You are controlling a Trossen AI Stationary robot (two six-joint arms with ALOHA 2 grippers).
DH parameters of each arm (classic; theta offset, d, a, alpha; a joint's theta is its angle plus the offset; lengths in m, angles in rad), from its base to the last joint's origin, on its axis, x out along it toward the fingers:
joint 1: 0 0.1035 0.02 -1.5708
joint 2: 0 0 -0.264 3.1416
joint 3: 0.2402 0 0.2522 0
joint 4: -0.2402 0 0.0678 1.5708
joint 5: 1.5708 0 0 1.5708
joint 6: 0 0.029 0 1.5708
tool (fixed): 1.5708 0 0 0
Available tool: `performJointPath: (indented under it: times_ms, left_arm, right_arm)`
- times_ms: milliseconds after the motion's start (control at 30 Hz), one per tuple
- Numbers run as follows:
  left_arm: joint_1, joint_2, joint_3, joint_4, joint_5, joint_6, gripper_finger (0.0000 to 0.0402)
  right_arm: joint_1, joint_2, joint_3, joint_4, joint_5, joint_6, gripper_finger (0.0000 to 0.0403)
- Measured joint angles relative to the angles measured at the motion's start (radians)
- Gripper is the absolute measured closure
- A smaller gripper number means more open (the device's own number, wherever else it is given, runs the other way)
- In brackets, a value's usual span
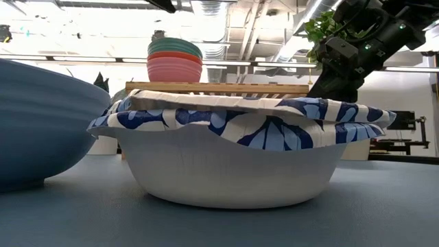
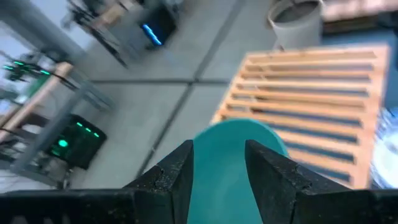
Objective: Place and stack bowls onto a shelf
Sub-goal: Stack the green bowl on top of the orange bowl on the shelf
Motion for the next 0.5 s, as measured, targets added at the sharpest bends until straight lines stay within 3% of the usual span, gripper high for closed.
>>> performJointPath:
  times_ms: [267,500]
  left_arm:
    - [-0.001,-0.151,-0.385,0.537,-0.061,-0.024,0.0272]
    - [-0.001,-0.143,-0.486,0.563,-0.082,-0.098,0.0272]
  right_arm:
    - [0.000,0.000,0.000,0.000,0.000,0.004,0.0177]
    - [0.000,0.000,0.000,0.000,0.000,0.018,0.0177]
